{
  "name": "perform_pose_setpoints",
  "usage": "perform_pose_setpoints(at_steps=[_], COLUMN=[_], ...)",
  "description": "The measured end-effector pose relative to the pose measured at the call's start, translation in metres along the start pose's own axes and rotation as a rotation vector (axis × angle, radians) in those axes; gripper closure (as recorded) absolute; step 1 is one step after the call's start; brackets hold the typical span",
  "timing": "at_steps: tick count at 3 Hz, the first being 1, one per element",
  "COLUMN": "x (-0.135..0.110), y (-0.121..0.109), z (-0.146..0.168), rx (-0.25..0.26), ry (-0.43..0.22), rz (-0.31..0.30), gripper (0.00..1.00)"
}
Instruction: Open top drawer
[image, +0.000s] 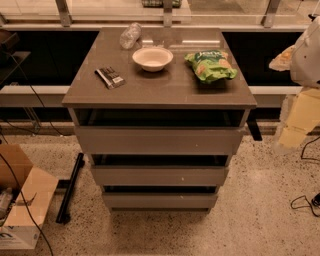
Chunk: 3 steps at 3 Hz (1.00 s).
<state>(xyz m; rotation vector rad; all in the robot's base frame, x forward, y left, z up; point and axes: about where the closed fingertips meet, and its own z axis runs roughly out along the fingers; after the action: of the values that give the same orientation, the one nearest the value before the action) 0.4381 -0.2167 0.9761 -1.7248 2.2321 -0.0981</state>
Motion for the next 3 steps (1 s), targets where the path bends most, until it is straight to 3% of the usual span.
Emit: perform_pose_setpoints(at_steps=[2,3], x=[-0.007,-0.016], y=[0.001,0.002], z=[0.012,0.043], rx=[0.011,0.016], ry=[-0.024,-0.081], rz=[0.026,0.076], gripper=[0.0,0.0])
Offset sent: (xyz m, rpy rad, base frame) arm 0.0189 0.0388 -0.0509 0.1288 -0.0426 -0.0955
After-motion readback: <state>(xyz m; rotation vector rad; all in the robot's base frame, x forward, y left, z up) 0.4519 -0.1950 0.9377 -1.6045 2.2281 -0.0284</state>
